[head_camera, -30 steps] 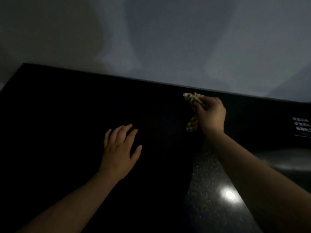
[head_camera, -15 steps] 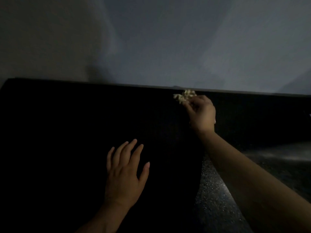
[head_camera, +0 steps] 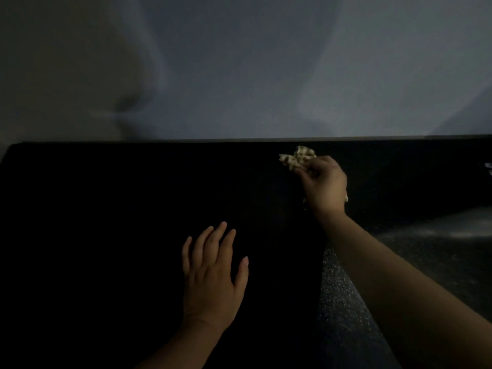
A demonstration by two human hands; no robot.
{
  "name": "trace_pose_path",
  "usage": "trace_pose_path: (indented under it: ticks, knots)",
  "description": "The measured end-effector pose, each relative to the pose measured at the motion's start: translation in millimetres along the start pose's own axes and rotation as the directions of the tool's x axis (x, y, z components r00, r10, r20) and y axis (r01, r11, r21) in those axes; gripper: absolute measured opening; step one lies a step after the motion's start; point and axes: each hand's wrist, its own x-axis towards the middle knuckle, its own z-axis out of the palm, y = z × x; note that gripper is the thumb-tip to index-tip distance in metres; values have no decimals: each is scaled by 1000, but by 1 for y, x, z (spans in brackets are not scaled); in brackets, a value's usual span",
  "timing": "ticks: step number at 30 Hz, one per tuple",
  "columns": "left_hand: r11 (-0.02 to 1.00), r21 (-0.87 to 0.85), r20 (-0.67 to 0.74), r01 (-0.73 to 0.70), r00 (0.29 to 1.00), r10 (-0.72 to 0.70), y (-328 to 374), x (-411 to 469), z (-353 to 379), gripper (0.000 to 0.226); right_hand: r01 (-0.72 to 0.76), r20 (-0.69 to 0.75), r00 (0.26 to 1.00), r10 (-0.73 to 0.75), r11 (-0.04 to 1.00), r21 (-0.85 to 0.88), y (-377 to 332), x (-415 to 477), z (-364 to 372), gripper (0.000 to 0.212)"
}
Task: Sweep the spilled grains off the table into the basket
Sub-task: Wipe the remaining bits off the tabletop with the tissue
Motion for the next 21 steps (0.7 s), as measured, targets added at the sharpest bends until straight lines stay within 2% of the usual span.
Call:
trace_pose_path:
  ticks: [3, 5, 11, 13, 15, 16, 18, 21]
  knots:
    - [1000, -5, -4, -11, 1000, 11, 1, 0, 0, 55, 95, 120, 988, -100, 994, 45, 5, -34, -7, 5]
    - [1000, -13, -3, -10, 1000, 10, 1, 0, 0, 55, 139, 141, 979, -144, 989, 44, 7, -65, -13, 6]
    - [1000, -6, -4, -9, 1000, 9, 2, 1, 0, 56, 39, 238, 969, -69, 991, 127, -3, -114, -34, 3]
    - [1000, -10, -6, -22, 1000, 22, 2, 1, 0, 57, 17, 156, 987, -42, 988, 157, -6, -97, -39, 5]
    - [1000, -13, 5, -20, 1000, 20, 2, 1, -1, 59, 0, 22, 1000, -3, 991, 132, -7, -69, -38, 6]
    - [1000, -13, 9, -15, 1000, 15, 2, 1, -2, 60, -26, -1, 1000, 27, 994, 109, -8, -56, -35, 10]
    - [1000, -8, 2, -14, 1000, 14, 3, 1, -3, 61, -58, 4, 998, 58, 997, 49, -5, -43, -24, 12]
    - [999, -20, -19, -33, 999, 33, 2, 1, -3, 59, 15, 51, 999, -17, 999, 43, 4, -63, -18, 11]
